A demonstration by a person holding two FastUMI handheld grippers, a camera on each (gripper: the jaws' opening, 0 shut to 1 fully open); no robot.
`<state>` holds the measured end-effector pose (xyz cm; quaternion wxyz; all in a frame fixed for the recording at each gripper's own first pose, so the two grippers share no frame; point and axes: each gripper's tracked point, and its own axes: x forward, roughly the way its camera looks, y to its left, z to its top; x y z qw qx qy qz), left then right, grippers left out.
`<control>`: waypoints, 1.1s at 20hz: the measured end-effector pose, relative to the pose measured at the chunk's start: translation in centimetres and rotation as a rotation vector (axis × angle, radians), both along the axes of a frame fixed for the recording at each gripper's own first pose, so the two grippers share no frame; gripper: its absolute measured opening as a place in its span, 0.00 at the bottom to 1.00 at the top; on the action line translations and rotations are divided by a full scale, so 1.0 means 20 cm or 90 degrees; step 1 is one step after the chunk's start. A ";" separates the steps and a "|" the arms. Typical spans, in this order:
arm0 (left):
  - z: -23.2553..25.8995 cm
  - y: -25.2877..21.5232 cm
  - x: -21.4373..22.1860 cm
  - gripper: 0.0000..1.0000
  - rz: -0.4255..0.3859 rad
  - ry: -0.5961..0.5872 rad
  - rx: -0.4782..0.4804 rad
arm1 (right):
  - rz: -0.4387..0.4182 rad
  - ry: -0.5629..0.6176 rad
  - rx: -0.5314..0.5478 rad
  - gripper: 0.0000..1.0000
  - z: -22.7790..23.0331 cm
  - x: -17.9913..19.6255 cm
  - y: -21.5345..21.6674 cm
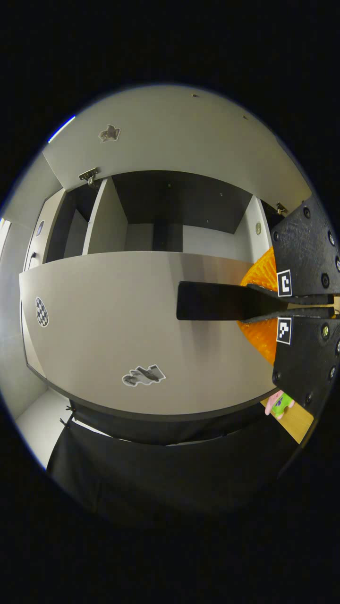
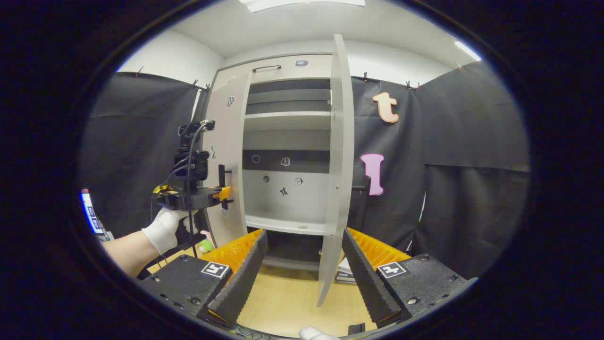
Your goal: Open the right door of the double-door shoe cabinet with the right hand, and open the left door with the left hand.
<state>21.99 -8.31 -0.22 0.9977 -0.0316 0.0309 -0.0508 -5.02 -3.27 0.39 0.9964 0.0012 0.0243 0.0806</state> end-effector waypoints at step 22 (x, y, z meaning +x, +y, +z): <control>-0.01 0.38 -0.33 0.00 0.035 0.003 -0.003 | 0.046 -0.008 0.006 0.99 -0.02 -0.16 0.17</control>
